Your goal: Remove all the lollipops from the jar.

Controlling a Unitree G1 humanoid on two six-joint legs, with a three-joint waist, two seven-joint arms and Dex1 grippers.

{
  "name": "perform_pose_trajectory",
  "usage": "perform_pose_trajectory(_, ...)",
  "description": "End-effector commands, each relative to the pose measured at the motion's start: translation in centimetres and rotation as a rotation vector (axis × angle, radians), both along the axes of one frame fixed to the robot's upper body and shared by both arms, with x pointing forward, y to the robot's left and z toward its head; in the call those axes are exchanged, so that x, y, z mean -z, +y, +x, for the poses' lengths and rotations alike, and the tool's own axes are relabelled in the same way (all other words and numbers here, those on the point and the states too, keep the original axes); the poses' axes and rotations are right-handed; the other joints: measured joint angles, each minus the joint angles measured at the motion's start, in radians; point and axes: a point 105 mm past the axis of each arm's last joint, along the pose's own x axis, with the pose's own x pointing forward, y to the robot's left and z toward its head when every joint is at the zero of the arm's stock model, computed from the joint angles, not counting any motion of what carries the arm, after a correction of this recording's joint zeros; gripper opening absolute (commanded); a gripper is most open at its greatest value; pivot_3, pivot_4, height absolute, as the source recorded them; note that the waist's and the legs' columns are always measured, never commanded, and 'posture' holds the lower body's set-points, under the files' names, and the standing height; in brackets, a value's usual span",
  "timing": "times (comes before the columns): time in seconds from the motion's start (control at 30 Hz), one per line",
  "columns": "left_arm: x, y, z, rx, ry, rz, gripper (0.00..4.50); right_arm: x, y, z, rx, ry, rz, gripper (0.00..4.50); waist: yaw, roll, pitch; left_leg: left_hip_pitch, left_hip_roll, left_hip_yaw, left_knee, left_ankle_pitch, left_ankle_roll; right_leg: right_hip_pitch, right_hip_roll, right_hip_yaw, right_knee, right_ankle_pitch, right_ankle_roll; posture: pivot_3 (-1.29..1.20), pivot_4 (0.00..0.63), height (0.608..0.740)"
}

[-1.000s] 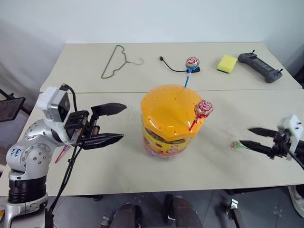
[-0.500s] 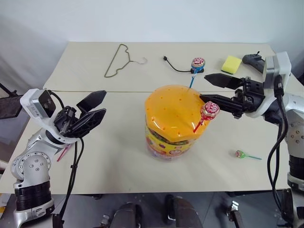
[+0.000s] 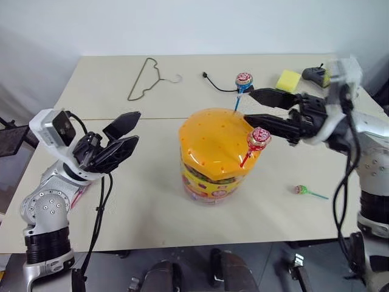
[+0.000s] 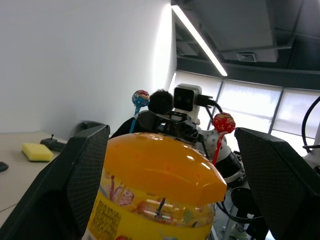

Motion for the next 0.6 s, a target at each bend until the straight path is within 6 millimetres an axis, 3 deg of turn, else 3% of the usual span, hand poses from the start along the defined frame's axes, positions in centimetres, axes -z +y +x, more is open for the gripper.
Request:
perform_pose_trajectory(0.03, -0.5, 0.1, -0.3, 0.009, -0.028, -0.015, 4.24, -0.6, 0.4, 0.7, 0.023, -0.001, 0.016, 3.54, 0.001, 0.000, 0.000, 0.000, 0.000, 0.000, 0.000, 0.000, 0.000, 0.000, 0.000, 0.000, 0.002, 0.000, 0.000, 0.00, 0.150, 0.740)
perform_pose_trajectory(0.23, -0.7, -0.2, -0.4, 0.005, -0.041, -0.033, 4.24, -0.5, 1.0, 1.4, 0.020, 0.042, 0.015, 3.54, 0.004, 0.000, 0.000, -0.003, 0.000, -0.001, 0.000, -0.001, 0.000, -0.001, 0.000, -0.001, 0.000, 0.000, 0.000, 0.00, 0.150, 0.740)
perform_pose_trajectory(0.6, -1.4, 0.1, -0.2, -0.015, -0.059, -0.068, 4.24, -1.9, 0.8, 1.3, -0.006, -0.010, 0.069, 0.01, 0.009, 0.000, 0.000, -0.002, 0.000, 0.000, 0.000, -0.001, 0.001, 0.000, 0.001, -0.001, 0.000, 0.000, 0.000, 0.00, 0.150, 0.740)
